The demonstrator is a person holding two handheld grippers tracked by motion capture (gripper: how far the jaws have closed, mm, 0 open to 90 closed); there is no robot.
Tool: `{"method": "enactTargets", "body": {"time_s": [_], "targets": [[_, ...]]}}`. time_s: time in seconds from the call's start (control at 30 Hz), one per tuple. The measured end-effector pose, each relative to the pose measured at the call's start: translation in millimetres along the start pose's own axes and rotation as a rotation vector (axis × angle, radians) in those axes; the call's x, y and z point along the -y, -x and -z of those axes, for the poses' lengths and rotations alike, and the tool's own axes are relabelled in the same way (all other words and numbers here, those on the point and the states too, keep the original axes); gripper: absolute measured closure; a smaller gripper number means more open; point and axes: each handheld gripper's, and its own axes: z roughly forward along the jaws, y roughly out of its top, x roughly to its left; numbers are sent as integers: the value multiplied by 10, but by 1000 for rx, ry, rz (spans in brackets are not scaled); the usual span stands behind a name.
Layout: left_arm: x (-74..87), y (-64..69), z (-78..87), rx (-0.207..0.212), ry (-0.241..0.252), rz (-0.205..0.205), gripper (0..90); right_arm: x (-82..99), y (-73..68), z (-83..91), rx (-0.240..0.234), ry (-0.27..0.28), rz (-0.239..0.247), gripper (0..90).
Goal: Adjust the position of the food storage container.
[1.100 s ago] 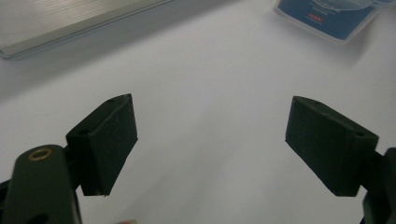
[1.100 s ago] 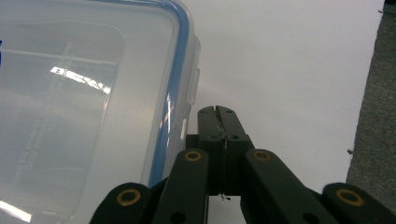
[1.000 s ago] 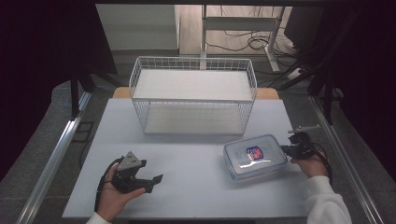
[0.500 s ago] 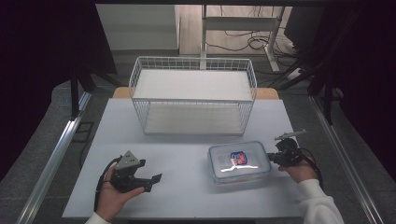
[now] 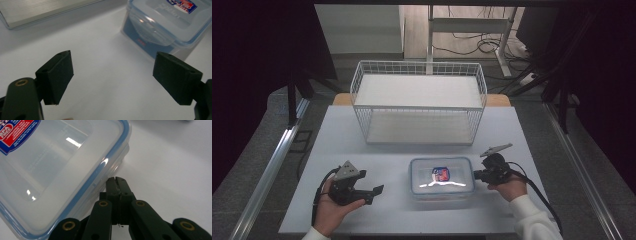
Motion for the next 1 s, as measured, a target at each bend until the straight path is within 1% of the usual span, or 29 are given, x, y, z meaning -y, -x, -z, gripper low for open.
{"method": "enactTargets", "body": {"time_s": [0.1,0.13,0.17,0.2,0.27,0.3,0.37,0.47,0.53,0.57,0.6,0.63,0.7,0.73,0.77,0.83,0.87,0.93,1.0], "targets": [[-7,-2,10,-2,11,6,169,-60,-105,-66,-27,2,15,887],[-7,-5,11,-2,12,6,169,-102,-178,-108,-29,6,33,887],[-7,-10,13,0,14,7,169,-102,-178,-108,-29,6,33,887],[-5,-14,16,4,16,6,169,-123,-210,-131,-31,9,45,887],[-2,-12,25,4,17,3,169,-169,-267,-181,-50,9,80,887],[-1,-12,30,6,18,3,169,-189,-291,-204,-59,9,85,887],[-1,-18,45,2,24,4,169,-212,-320,-231,-67,12,95,887],[2,-43,56,-3,29,14,169,-203,-314,-222,-73,17,101,887],[6,-50,61,-4,27,14,169,-188,-307,-187,-63,32,119,887],[7,-49,62,-4,26,13,169,-170,-289,-148,-46,47,119,887],[9,-44,65,-5,27,12,169,-123,-258,-71,-25,73,100,887],[9,-44,65,-5,27,12,169,-123,-258,-71,-25,73,100,887],[11,-46,70,-9,27,14,169,-40,-227,50,-17,119,72,887],[10,-52,70,-12,28,20,169,41,-205,181,-2,174,31,886],[10,-52,70,-12,28,20,169,41,-205,181,-2,174,31,886],[6,-59,66,-15,28,23,169,115,-191,285,-12,238,-11,886],[4,-58,67,-15,30,24,169,145,-198,317,-14,258,-22,886],[-2,-53,77,-15,32,23,169,198,-229,359,-12,286,-30,886],[-5,-45,82,-12,32,20,169,234,-275,375,-10,301,-37,884]]}}
